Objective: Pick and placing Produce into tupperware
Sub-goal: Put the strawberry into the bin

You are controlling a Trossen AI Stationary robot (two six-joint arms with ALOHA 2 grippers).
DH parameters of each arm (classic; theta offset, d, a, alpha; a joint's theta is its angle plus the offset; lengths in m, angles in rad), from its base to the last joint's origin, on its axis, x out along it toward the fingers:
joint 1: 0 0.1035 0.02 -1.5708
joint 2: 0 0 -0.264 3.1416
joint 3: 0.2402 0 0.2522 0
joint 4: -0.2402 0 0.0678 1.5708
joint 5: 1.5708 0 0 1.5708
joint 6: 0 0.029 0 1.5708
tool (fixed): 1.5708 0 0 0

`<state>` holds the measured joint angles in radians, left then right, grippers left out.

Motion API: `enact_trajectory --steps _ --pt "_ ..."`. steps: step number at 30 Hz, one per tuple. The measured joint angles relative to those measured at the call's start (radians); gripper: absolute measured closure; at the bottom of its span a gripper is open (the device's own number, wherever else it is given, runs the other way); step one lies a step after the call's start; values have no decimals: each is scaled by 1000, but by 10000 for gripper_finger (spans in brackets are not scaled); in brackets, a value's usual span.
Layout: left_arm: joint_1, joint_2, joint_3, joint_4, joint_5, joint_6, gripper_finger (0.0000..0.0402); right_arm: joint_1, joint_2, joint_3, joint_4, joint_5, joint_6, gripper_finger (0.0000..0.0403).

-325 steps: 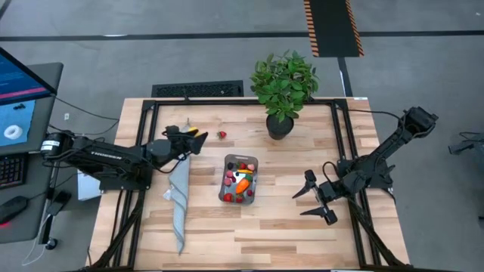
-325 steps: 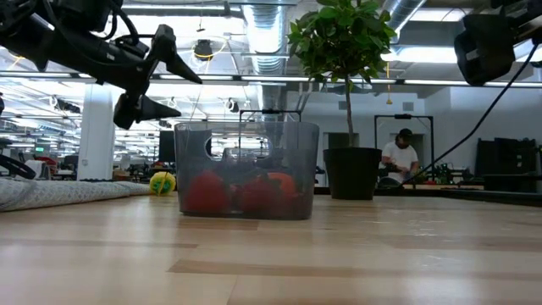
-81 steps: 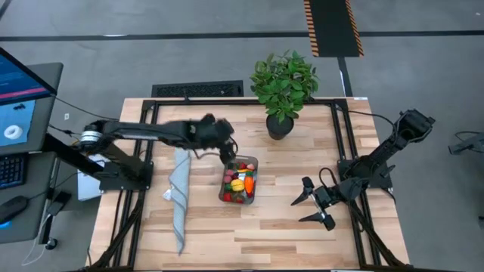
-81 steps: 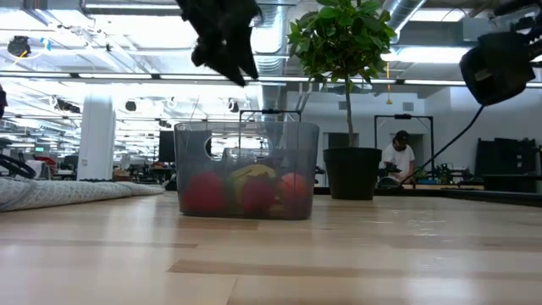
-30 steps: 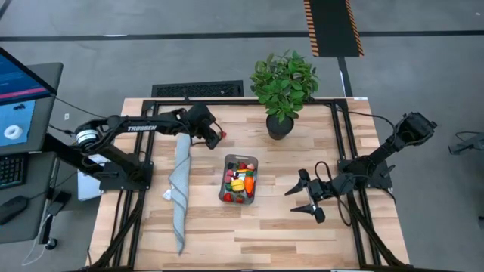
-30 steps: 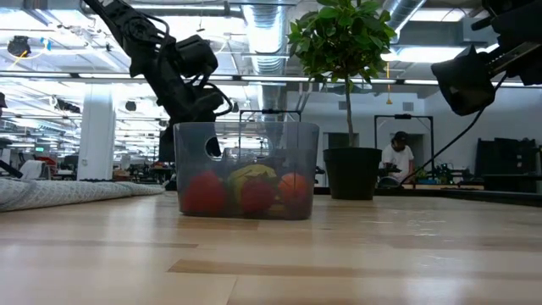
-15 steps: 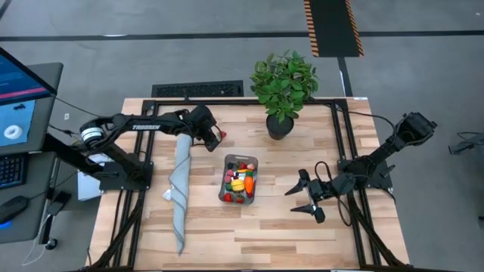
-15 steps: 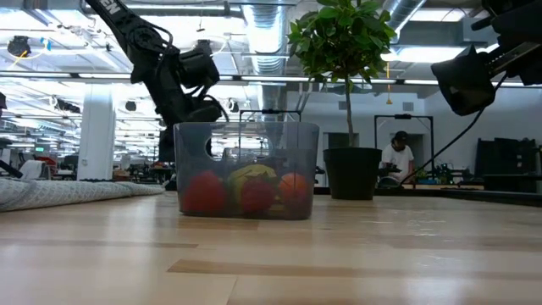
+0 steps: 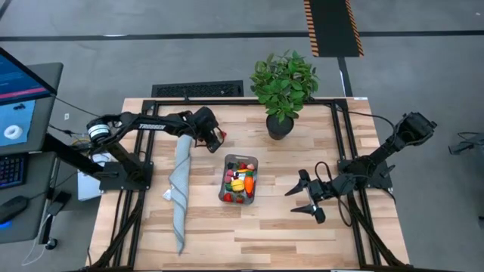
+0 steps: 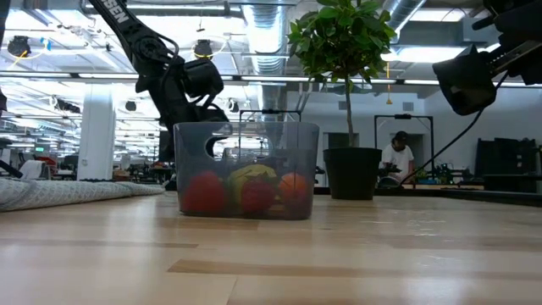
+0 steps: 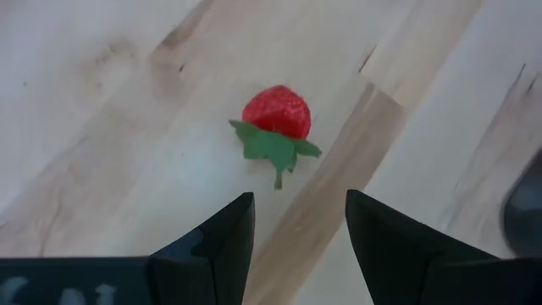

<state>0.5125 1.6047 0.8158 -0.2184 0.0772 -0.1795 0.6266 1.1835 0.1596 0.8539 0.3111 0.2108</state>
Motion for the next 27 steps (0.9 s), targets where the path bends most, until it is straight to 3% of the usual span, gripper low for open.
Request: enact_trajectory --steps 27 --pt "28 0 0 53 16 3 226 0 0 0 0 0 -2 96"
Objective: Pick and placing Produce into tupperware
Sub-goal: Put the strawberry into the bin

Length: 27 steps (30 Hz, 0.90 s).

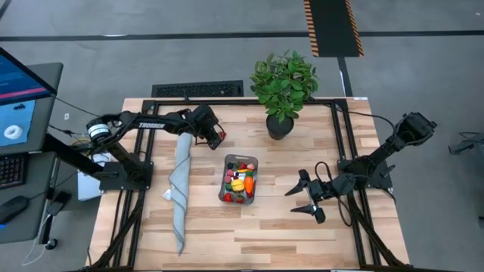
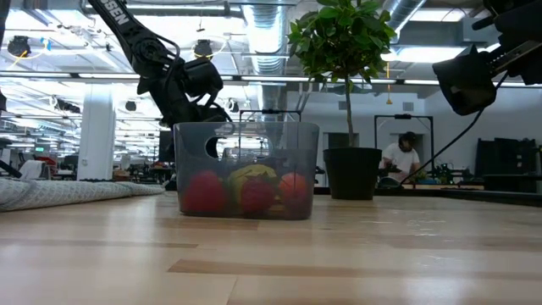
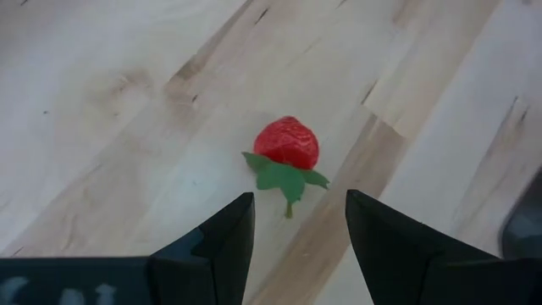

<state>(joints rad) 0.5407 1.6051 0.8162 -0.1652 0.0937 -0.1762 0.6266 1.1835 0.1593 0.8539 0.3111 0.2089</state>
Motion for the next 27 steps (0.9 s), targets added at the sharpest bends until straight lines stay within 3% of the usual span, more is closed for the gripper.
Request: enact_trajectory --steps 19,23,27 --pt "1 66 4 17 36 1 229 -1 0 0 -1 1 0 96" --pt "1 66 4 29 47 13 258 -3 0 0 -6 3 0 96" --pt "1 66 4 35 50 19 317 -3 0 0 -4 3 0 96"
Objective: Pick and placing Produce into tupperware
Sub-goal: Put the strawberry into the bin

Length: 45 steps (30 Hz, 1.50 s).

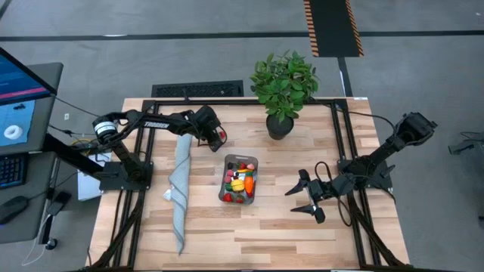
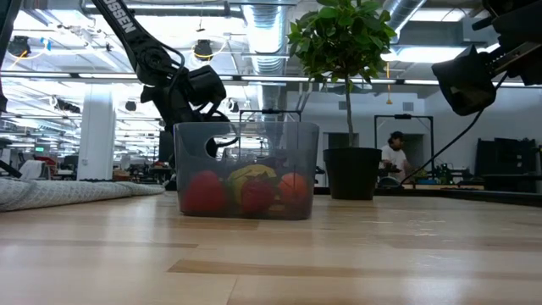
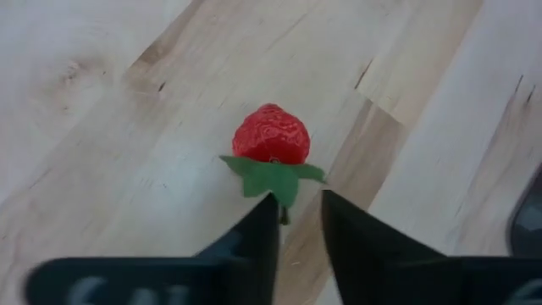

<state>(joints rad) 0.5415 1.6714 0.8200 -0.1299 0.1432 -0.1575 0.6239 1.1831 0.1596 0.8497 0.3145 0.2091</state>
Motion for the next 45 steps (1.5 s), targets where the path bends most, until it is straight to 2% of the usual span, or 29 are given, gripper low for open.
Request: enact_trajectory --steps 3,5,15,27,31,36,45 --pt "0 0 0 -3 -5 29 375 0 0 0 2 0 0 96" --pt "0 0 0 -9 -23 40 393 0 0 0 2 0 0 96" --pt "0 0 55 -40 -37 90 400 0 0 0 2 0 1 96" --pt "-32 -5 328 -342 -112 139 401 12 0 0 2 0 11 96" --pt "-100 -35 390 -379 -89 140 401 19 0 0 3 0 11 96" --pt "-246 -103 403 -392 -80 126 401 31 0 0 3 0 27 96" --pt "-573 -117 384 -371 -177 6 401 37 0 0 4 0 27 96"
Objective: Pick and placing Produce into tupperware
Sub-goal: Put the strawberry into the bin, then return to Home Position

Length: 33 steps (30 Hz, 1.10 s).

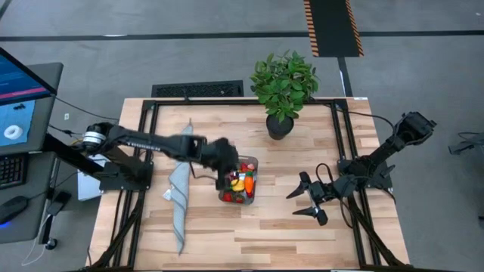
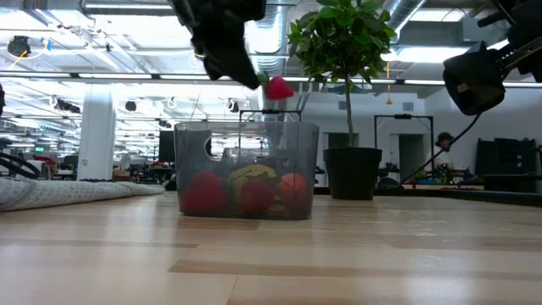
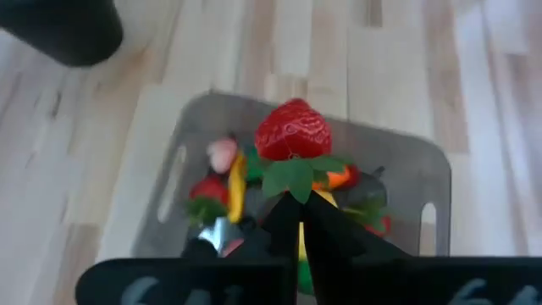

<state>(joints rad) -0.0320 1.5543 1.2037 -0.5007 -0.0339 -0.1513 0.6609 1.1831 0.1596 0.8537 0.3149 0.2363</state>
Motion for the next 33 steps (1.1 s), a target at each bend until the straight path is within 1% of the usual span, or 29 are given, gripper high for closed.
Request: enact_trajectory --steps 3,5,8,10,13,18,21,23,24,27,30,31,33 --pt "-56 1 -36 24 -86 -47 401 0 0 0 6 0 0 96" --pt "-72 1 -68 70 -123 -82 401 -2 0 0 11 0 -5 96" --pt "-81 14 -130 138 -125 -133 401 -2 0 0 20 0 -5 96" --pt "-85 15 -153 159 -125 -177 393 -2 0 0 23 0 -5 96" --pt "-92 26 -172 205 -132 -189 364 -2 0 0 29 0 -6 96" --pt "-95 36 -176 214 -143 -198 287 -7 0 0 40 7 14 96" --pt "-107 28 -176 210 -203 -174 253 -39 0 0 35 51 83 96" --pt "-128 22 -176 261 -268 -175 239 -61 0 0 29 56 138 96" --pt "-143 22 -175 296 -278 -157 234 -71 0 0 35 56 150 96" --pt "-189 16 -177 451 -257 -65 226 -93 0 0 71 49 115 96" --pt "-218 -26 -175 616 -187 40 224 -110 -4 0 133 20 1 96" --pt "-221 -42 -173 645 -161 69 224 -119 -17 0 153 14 -26 96" --pt "-221 -80 -174 644 -111 110 224 -148 -54 1 192 14 -58 96"
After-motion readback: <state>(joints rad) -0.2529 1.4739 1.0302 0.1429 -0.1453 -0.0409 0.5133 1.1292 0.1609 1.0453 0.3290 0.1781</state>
